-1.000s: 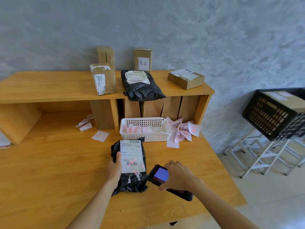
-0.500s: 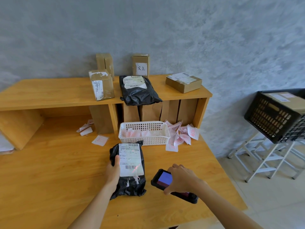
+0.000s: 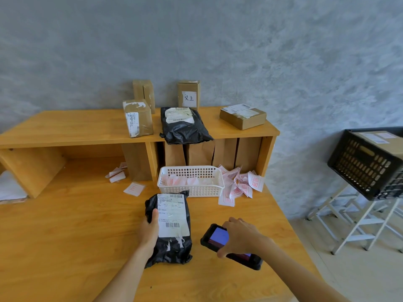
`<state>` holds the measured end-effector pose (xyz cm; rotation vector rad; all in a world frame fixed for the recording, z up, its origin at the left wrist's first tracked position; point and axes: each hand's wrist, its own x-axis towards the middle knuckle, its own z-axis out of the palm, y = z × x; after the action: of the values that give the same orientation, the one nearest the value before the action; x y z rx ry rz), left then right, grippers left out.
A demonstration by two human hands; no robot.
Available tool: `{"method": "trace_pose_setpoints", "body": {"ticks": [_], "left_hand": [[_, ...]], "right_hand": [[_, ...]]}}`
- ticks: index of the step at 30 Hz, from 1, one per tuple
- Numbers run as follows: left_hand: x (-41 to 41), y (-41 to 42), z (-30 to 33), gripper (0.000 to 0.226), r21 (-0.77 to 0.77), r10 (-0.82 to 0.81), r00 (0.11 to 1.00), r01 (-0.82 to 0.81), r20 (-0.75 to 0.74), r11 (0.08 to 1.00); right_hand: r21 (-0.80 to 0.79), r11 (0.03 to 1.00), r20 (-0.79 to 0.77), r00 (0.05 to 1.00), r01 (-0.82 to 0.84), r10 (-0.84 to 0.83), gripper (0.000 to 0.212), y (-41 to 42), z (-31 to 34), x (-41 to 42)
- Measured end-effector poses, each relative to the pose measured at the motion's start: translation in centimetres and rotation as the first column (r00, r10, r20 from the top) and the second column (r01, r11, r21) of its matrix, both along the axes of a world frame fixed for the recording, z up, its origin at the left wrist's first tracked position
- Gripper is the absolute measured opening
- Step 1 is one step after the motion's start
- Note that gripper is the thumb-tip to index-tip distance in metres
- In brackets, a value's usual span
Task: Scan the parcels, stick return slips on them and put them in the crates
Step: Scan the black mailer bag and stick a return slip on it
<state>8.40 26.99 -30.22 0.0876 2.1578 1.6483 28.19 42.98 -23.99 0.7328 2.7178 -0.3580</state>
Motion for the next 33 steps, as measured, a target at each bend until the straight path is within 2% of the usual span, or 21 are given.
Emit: {"method": "trace_pose_setpoints", "body": {"ticks": [4,8,12,16,19,21,24,26,28,29,31,32,33], "left_hand": [[0.8,0.2,0.0,0.042,-0.024,-0.071,0.996,0.072,0.048,0.997],[1.2,0.5,-1.0,0.035,-0.049,-0.133,0.991,0.133,0.012,0.990],[1.3,1.0,-2.0,0.020,-0.177,-0.202,0.979,0.192,-0.039,0.965],[0.8,1.9,-3.6,0.045,-0.363,-0.254,0.964,0.208,-0.081,0.908],[1.0,3.1,-4.0,0.044,-0.432,-0.294,0.950,0.220,-0.110,0.875],[1.1,3.8,-4.4,0.040,-0.429,-0.254,0.955,0.169,-0.150,0.887],[1.0,4.5,-5.0,0.072,-0.466,-0.183,0.962,0.070,-0.202,0.882],[0.6,5.1,-4.7,0.083,-0.538,-0.218,0.942,0.050,-0.254,0.842],[-0.5,5.7,-4.4,0.084,-0.574,-0.313,0.864,0.034,-0.395,0.818],[-1.2,6.2,-4.5,0.079,-0.586,-0.389,0.778,0.034,-0.493,0.809],[-2.6,6.9,-5.2,0.058,-0.597,-0.536,0.514,0.057,-0.669,0.800],[-3.2,7.4,-5.4,0.046,-0.603,-0.586,0.397,0.097,-0.706,0.792],[-3.6,8.1,-5.3,0.036,-0.611,-0.621,0.325,0.144,-0.713,0.778]], "right_hand": [[0.005,0.996,-0.013,0.996,0.088,-0.088,0.080,0.5,-1.1,0.0],[0.036,0.972,-0.016,0.973,0.231,-0.231,0.089,0.8,-3.2,-0.3],[0.064,0.925,-0.044,0.927,0.373,-0.371,0.085,0.5,-5.3,-0.8],[0.084,0.874,-0.062,0.878,0.478,-0.474,0.081,0.6,-6.8,-1.4],[0.069,0.847,-0.057,0.849,0.528,-0.525,0.082,1.2,-7.5,-1.8],[0.059,0.832,-0.044,0.834,0.552,-0.550,0.082,1.5,-7.9,-2.0],[0.039,0.811,-0.022,0.812,0.583,-0.583,0.085,1.7,-8.5,-2.3],[0.018,0.807,-0.012,0.807,0.590,-0.590,0.091,2.0,-8.5,-2.5],[-0.035,0.783,-0.018,0.783,0.621,-0.622,0.096,2.9,-8.4,-2.7],[-0.073,0.765,-0.033,0.765,0.640,-0.643,0.096,3.4,-8.2,-2.9],[-0.160,0.719,-0.077,0.717,0.677,-0.693,0.087,4.8,-8.0,-3.3],[-0.225,0.675,-0.094,0.674,0.702,-0.733,0.080,5.5,-7.8,-3.5],[-0.306,0.611,-0.112,0.610,0.730,-0.785,0.072,6.2,-7.7,-3.8]]}}
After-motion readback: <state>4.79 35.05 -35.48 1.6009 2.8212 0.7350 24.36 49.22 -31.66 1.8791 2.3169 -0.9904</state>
